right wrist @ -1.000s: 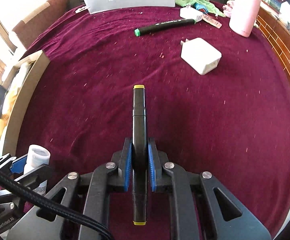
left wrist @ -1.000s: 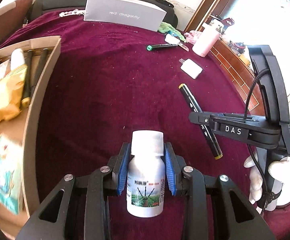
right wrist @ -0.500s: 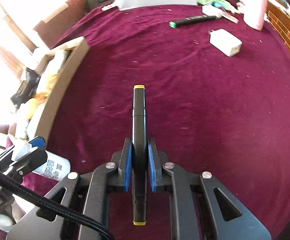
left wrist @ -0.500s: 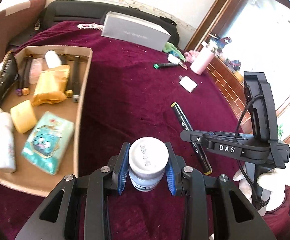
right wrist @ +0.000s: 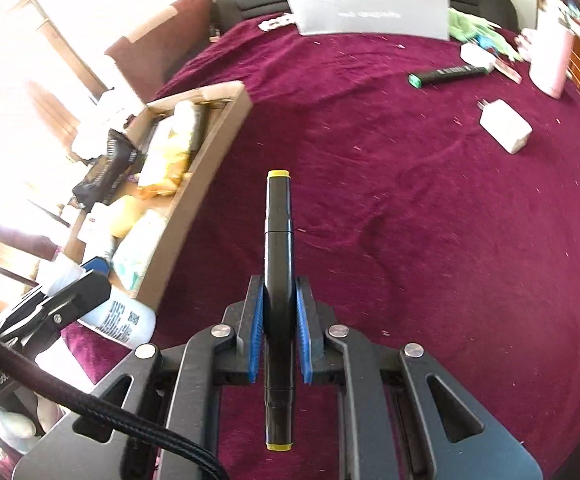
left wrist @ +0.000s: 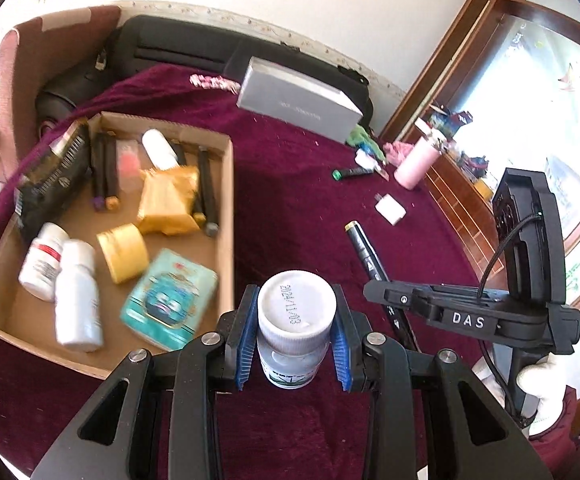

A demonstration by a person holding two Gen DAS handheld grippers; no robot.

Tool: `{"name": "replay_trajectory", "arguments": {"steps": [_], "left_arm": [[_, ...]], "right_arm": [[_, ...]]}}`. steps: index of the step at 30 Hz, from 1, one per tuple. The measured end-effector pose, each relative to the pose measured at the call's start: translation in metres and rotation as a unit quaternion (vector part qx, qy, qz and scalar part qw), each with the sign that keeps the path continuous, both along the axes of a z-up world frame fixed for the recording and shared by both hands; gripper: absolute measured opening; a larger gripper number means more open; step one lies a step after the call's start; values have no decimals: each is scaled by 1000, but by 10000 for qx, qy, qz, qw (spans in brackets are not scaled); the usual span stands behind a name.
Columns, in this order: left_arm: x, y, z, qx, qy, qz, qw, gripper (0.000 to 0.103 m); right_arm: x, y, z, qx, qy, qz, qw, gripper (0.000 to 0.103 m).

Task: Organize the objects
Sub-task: 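Lift and carry the pesticide bottle and black marker over the tray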

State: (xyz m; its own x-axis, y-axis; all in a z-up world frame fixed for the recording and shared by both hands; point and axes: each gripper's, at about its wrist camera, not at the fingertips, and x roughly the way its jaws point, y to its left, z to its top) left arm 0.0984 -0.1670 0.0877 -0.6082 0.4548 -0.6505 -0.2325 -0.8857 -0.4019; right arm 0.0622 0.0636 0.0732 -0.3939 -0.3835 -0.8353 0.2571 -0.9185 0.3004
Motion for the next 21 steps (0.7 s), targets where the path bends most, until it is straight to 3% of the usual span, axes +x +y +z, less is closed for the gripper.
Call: {"name": "replay_trajectory", "arguments": {"steps": [11,21], "left_arm": [[-6,-58,21,-189,382,666,9969,29],[-46,-102,13,-594,263,1013,9927,29]], "right_arm": [[-7,-67,22,-126,188,672,9975,13],[-28,-126,17,-49,116,1019,9947,13]]}}
